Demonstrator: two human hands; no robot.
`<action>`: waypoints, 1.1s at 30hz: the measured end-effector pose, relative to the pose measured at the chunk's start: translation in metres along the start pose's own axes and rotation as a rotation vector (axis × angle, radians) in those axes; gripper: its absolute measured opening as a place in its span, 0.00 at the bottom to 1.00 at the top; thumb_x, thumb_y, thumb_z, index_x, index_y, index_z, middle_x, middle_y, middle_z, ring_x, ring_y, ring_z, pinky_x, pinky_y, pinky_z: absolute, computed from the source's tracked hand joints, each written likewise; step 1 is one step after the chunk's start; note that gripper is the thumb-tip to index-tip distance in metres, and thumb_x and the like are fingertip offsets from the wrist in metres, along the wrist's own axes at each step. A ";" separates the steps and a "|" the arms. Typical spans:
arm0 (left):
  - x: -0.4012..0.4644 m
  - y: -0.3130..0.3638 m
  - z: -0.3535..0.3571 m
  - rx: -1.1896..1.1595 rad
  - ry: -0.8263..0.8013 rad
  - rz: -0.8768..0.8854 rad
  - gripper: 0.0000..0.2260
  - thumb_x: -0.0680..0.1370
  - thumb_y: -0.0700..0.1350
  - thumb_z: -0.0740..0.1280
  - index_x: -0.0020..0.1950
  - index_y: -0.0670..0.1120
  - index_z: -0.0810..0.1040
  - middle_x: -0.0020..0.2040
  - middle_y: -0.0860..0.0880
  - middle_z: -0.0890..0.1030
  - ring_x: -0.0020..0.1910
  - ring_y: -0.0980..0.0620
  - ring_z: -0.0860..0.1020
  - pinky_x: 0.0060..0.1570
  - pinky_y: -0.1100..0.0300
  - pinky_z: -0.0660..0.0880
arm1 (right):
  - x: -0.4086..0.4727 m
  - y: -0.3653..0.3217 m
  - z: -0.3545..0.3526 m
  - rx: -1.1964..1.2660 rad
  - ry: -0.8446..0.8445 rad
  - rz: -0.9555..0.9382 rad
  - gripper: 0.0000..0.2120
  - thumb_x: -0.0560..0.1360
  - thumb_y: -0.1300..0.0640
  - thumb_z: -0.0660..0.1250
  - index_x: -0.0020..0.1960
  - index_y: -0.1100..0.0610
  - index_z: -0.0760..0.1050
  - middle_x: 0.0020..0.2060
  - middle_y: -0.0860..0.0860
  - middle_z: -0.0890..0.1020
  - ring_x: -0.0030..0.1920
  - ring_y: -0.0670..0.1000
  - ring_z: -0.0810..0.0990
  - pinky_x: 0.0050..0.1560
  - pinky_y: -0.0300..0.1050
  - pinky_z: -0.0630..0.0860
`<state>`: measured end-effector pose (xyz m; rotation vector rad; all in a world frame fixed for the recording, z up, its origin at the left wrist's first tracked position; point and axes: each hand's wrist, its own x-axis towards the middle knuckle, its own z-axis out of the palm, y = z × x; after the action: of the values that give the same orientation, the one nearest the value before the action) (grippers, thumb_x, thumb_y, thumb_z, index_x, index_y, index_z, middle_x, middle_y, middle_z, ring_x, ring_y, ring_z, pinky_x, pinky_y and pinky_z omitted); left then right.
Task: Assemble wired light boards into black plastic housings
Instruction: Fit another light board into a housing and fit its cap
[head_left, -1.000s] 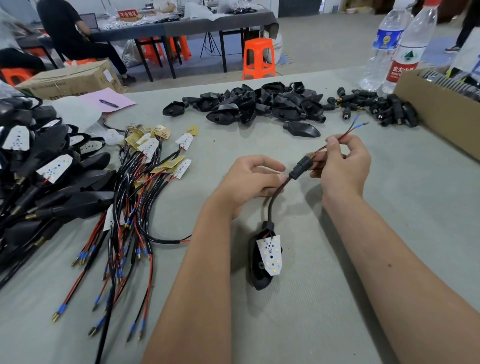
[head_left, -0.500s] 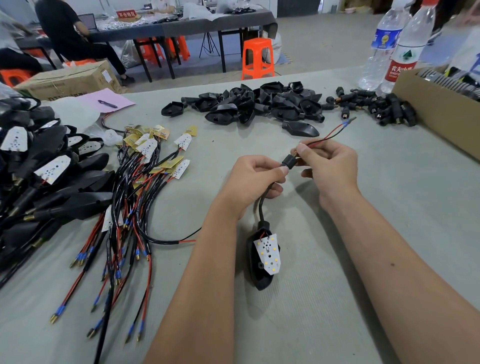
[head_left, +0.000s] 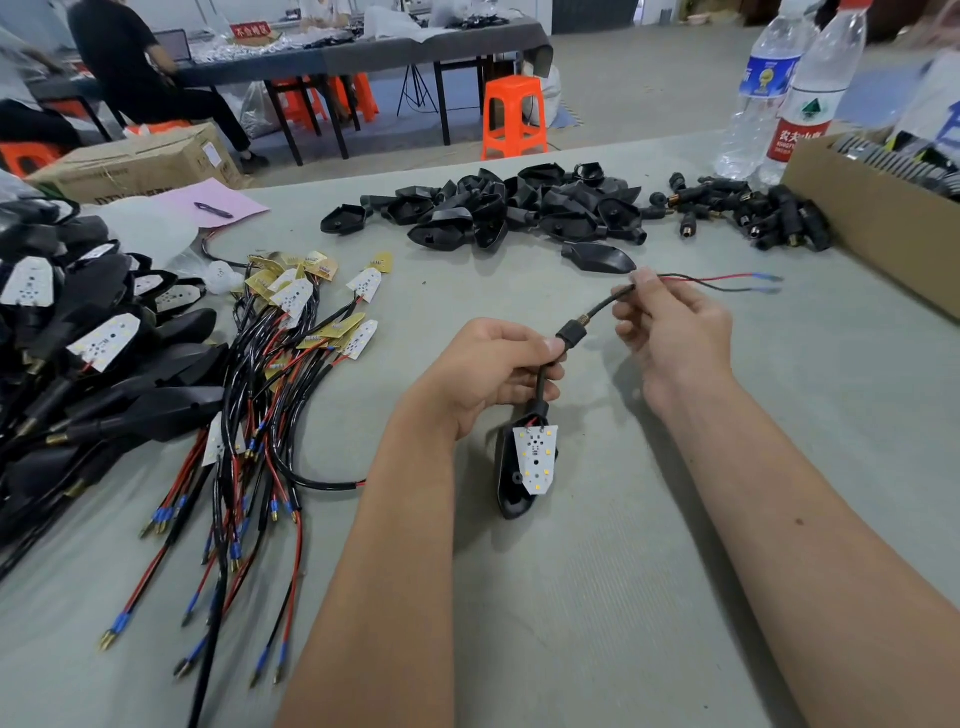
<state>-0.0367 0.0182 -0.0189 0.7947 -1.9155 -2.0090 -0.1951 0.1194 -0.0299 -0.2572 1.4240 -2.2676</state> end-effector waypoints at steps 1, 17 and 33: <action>0.000 0.000 0.001 -0.012 0.016 0.007 0.06 0.80 0.43 0.72 0.49 0.40 0.84 0.39 0.47 0.85 0.36 0.49 0.83 0.41 0.60 0.80 | 0.000 0.001 0.001 -0.038 -0.073 0.020 0.06 0.79 0.59 0.72 0.45 0.61 0.82 0.34 0.53 0.84 0.33 0.49 0.79 0.31 0.38 0.75; -0.002 0.002 0.007 -0.102 -0.067 0.032 0.04 0.80 0.39 0.70 0.48 0.38 0.81 0.42 0.41 0.83 0.47 0.39 0.82 0.47 0.57 0.82 | -0.004 0.001 0.001 -0.137 -0.048 -0.106 0.09 0.80 0.58 0.72 0.43 0.61 0.80 0.37 0.55 0.85 0.32 0.48 0.79 0.32 0.39 0.76; -0.006 0.006 0.010 -0.175 -0.082 -0.018 0.09 0.84 0.37 0.62 0.47 0.35 0.77 0.38 0.39 0.82 0.33 0.42 0.82 0.42 0.54 0.82 | -0.008 -0.002 0.005 -0.137 -0.219 0.043 0.13 0.80 0.50 0.72 0.45 0.60 0.82 0.35 0.52 0.82 0.30 0.47 0.76 0.29 0.38 0.72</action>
<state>-0.0381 0.0295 -0.0118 0.6977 -1.7492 -2.2150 -0.1865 0.1196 -0.0256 -0.4971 1.4551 -2.0394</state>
